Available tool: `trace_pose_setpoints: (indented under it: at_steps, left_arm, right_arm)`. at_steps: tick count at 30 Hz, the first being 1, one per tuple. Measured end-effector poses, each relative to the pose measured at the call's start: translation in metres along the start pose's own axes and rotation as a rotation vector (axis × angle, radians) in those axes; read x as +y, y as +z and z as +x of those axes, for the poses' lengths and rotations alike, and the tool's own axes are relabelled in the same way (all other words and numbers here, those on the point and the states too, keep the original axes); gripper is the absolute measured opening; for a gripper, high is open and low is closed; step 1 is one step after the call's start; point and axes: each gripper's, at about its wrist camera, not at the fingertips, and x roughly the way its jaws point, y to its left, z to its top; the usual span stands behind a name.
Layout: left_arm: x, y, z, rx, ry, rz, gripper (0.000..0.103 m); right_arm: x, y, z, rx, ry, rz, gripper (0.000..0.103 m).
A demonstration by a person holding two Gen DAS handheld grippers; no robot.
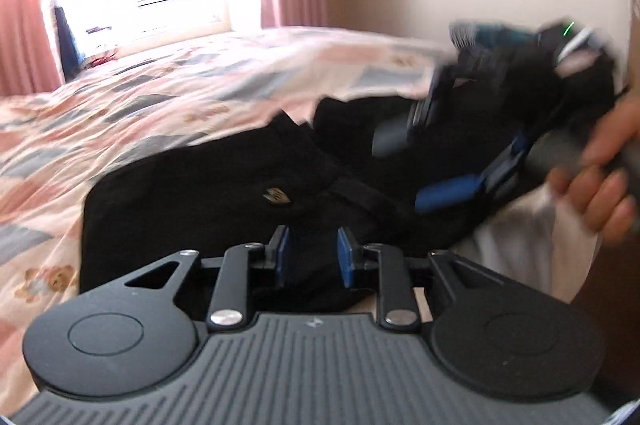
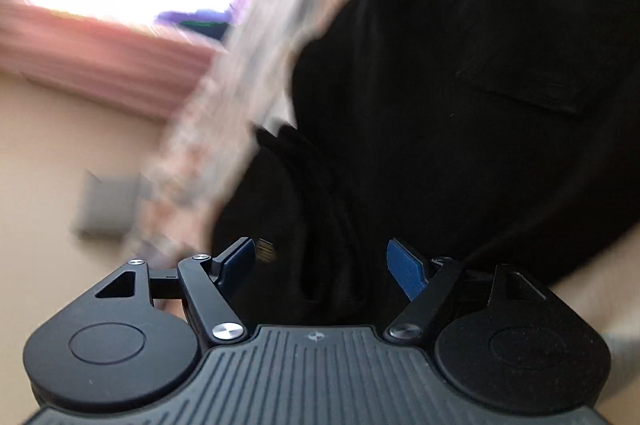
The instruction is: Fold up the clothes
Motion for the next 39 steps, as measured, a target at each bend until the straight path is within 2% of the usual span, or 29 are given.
trace_pose_setpoints:
  at_steps: [3, 6, 7, 8, 9, 10, 12, 13, 14, 16, 19, 20, 21, 24, 30, 32, 35, 37, 39]
  left_arm:
    - [0.023, 0.007, -0.007, -0.025, 0.019, -0.097, 0.023]
    - [0.050, 0.010, -0.005, -0.016, 0.038, -0.200, 0.023]
    - [0.058, 0.009, -0.005, -0.010, 0.045, -0.233, 0.023]
    - [0.066, 0.008, -0.005, -0.004, 0.050, -0.266, 0.023]
    - [0.074, 0.007, -0.005, 0.002, 0.055, -0.298, 0.023]
    - [0.082, 0.005, -0.005, 0.012, 0.054, -0.333, 0.023]
    - [0.097, -0.001, -0.004, 0.031, 0.049, -0.398, 0.023]
    - [0.102, -0.004, -0.003, 0.038, 0.047, -0.422, 0.023]
    - [0.106, -0.007, -0.002, 0.041, 0.043, -0.436, 0.023]
    - [0.111, -0.011, -0.002, 0.044, 0.035, -0.455, 0.023]
    - [0.111, -0.011, 0.001, 0.048, 0.038, -0.452, 0.024]
    - [0.110, -0.010, 0.002, 0.048, 0.040, -0.448, 0.024]
    - [0.110, -0.009, 0.003, 0.049, 0.042, -0.443, 0.025]
    - [0.109, -0.004, 0.004, 0.052, 0.050, -0.416, 0.025]
    - [0.101, 0.006, 0.009, 0.051, 0.048, -0.342, 0.027]
    - [0.095, 0.009, 0.014, 0.056, 0.044, -0.314, 0.030]
    - [0.087, 0.013, 0.022, 0.064, 0.040, -0.273, 0.031]
    - [0.079, 0.017, 0.025, 0.075, 0.050, -0.229, 0.030]
    - [0.073, 0.023, 0.027, 0.077, 0.031, -0.192, 0.029]
  right_arm:
    - [0.017, 0.008, 0.019, 0.073, -0.054, -0.072, 0.077]
    - [0.035, 0.010, 0.033, 0.131, -0.101, -0.163, 0.077]
    - [0.039, 0.010, 0.033, 0.132, -0.079, -0.174, 0.074]
    - [0.041, 0.011, 0.031, 0.129, -0.042, -0.177, 0.059]
    - [0.039, 0.011, 0.027, 0.122, 0.024, -0.162, 0.051]
    - [0.035, 0.013, 0.024, 0.115, 0.066, -0.130, 0.048]
    - [0.029, 0.017, 0.021, 0.086, 0.008, -0.118, 0.048]
    - [0.023, 0.018, 0.024, 0.104, 0.005, -0.107, 0.048]
    - [0.016, 0.019, 0.029, 0.134, 0.020, -0.087, 0.048]
    - [0.008, 0.017, 0.039, 0.186, 0.105, -0.057, 0.049]
    - [0.018, 0.010, 0.051, 0.180, 0.117, -0.112, 0.048]
    - [0.022, 0.009, 0.056, 0.166, 0.114, -0.137, 0.037]
    - [0.024, 0.005, 0.057, 0.153, 0.090, -0.162, 0.022]
    - [0.032, -0.003, 0.045, 0.077, 0.067, -0.218, 0.017]
    - [0.057, -0.020, -0.018, -0.109, 0.071, -0.379, 0.017]
    - [0.049, -0.023, -0.019, -0.115, 0.043, -0.368, 0.017]
    - [0.029, -0.024, 0.003, -0.106, -0.083, -0.320, 0.017]
    - [0.022, -0.024, 0.002, -0.130, -0.055, -0.278, 0.017]
    - [0.027, -0.027, -0.007, -0.178, -0.067, -0.317, 0.017]
